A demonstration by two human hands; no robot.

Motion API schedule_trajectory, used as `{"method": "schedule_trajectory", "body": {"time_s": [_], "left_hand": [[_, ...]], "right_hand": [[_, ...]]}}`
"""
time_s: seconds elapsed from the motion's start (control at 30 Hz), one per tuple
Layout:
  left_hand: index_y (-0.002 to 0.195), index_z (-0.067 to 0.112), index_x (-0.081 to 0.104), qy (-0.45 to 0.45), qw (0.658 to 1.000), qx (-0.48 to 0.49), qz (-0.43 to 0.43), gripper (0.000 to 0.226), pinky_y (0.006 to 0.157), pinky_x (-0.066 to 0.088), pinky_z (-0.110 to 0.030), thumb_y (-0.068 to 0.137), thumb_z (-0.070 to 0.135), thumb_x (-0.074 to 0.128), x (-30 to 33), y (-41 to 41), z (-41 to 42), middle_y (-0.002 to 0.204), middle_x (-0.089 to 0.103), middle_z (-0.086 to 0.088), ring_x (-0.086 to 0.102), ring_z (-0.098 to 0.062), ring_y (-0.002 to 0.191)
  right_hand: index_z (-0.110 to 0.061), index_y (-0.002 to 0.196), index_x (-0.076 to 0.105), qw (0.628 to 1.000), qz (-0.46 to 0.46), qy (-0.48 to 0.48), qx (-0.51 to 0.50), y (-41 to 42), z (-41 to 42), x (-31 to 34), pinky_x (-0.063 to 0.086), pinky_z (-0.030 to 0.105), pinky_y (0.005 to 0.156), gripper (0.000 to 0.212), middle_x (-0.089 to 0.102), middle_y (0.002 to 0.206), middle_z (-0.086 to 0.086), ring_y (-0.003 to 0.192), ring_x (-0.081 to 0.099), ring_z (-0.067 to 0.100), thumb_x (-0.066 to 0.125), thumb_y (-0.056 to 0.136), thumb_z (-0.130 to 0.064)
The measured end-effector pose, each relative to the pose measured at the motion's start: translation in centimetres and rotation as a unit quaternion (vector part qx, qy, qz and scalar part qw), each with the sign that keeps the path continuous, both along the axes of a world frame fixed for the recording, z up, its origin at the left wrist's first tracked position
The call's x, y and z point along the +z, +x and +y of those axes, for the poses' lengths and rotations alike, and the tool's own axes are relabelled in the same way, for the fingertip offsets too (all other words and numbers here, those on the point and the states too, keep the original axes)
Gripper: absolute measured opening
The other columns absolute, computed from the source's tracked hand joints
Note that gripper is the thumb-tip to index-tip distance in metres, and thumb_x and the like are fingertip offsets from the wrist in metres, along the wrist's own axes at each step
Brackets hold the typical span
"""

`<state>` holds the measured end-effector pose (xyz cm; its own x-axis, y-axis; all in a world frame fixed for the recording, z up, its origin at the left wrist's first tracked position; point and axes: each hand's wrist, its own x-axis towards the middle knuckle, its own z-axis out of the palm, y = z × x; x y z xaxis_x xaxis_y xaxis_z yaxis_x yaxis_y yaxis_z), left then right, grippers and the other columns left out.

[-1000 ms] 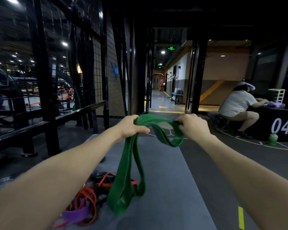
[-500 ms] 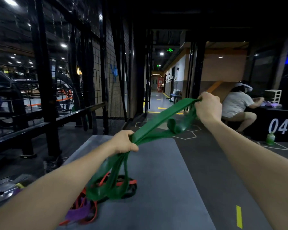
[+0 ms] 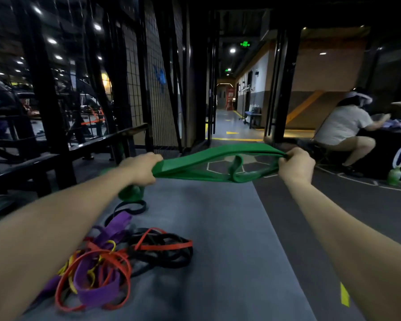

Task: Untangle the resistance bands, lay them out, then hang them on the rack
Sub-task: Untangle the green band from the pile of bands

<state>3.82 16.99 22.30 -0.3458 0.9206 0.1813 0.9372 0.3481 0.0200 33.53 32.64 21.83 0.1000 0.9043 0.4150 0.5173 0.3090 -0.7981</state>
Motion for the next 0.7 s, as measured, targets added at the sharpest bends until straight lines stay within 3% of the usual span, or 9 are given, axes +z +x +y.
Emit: {"method": "schedule_trajectory", "body": {"time_s": [0.1,0.2,0.27,0.37,0.4,0.5,0.7], "left_hand": [[0.121,0.025,0.046,-0.03,0.99,0.028,0.137,0.042,0.081,0.04,-0.034,0.082,0.023,0.06,0.2,-3.8,2.2,0.115,0.05,0.002,0.052,-0.018,0.105],[0.118,0.022,0.05,-0.002,0.974,0.037,0.224,0.036,0.081,0.041,-0.033,0.083,0.022,0.059,-1.2,-7.1,5.2,0.112,0.052,0.0,0.053,-0.02,0.106],[0.125,0.017,0.048,-0.004,0.967,0.029,0.253,0.051,0.088,0.042,-0.034,0.078,0.021,0.067,-4.2,-8.4,7.6,0.118,0.053,-0.003,0.053,-0.022,0.108],[0.146,0.011,0.021,-0.094,0.987,0.013,0.13,0.104,0.109,0.032,-0.035,0.066,0.039,0.081,-11.6,-8.7,10.5,0.148,0.029,-0.01,0.034,-0.029,0.133],[0.147,0.011,0.016,-0.125,0.988,0.007,0.095,0.109,0.112,0.029,-0.036,0.065,0.042,0.081,-14.1,-8.6,11.3,0.152,0.022,-0.009,0.028,-0.029,0.137],[0.144,0.016,0.025,-0.144,0.985,-0.029,0.09,0.097,0.11,0.031,-0.034,0.067,0.041,0.078,-19.1,-8.6,12.5,0.149,0.028,-0.006,0.034,-0.026,0.134],[0.144,0.029,0.023,-0.133,0.987,-0.01,0.085,0.081,0.108,0.03,-0.035,0.077,0.043,0.067,-21.6,-9.0,11.8,0.146,0.034,0.003,0.04,-0.021,0.13]], "right_hand": [[0.0,0.109,0.062,0.999,0.022,-0.014,0.027,-3.8,2.0,-2.5,0.043,0.035,0.089,0.023,0.062,0.113,0.024,0.107,0.057,0.037,0.056,0.089,-0.011],[0.0,0.107,0.059,0.998,0.035,-0.028,0.034,-7.5,4.3,-6.0,0.044,0.037,0.085,0.02,0.061,0.111,0.024,0.105,0.057,0.037,0.053,0.09,-0.009],[0.0,0.108,0.056,0.999,0.016,-0.029,0.029,-9.0,6.2,-9.6,0.042,0.038,0.078,0.019,0.061,0.108,0.025,0.101,0.056,0.038,0.05,0.091,-0.006],[0.001,0.106,0.051,0.995,-0.064,-0.07,0.01,-8.6,8.4,-16.2,0.037,0.037,0.07,0.016,0.056,0.106,0.024,0.088,0.051,0.035,0.043,0.092,-0.001],[0.002,0.104,0.05,0.991,-0.097,-0.087,0.004,-8.0,8.9,-18.2,0.036,0.037,0.07,0.015,0.053,0.106,0.024,0.083,0.047,0.033,0.041,0.092,0.0],[0.001,0.102,0.046,0.977,-0.195,-0.091,0.009,-6.9,9.5,-21.8,0.03,0.034,0.065,0.012,0.05,0.109,0.023,0.08,0.041,0.03,0.041,0.091,0.001],[-0.001,0.104,0.044,0.959,-0.276,-0.068,-0.003,-5.6,10.0,-23.0,0.036,0.036,0.063,0.013,0.051,0.105,0.022,0.086,0.049,0.036,0.046,0.091,-0.002]]}}
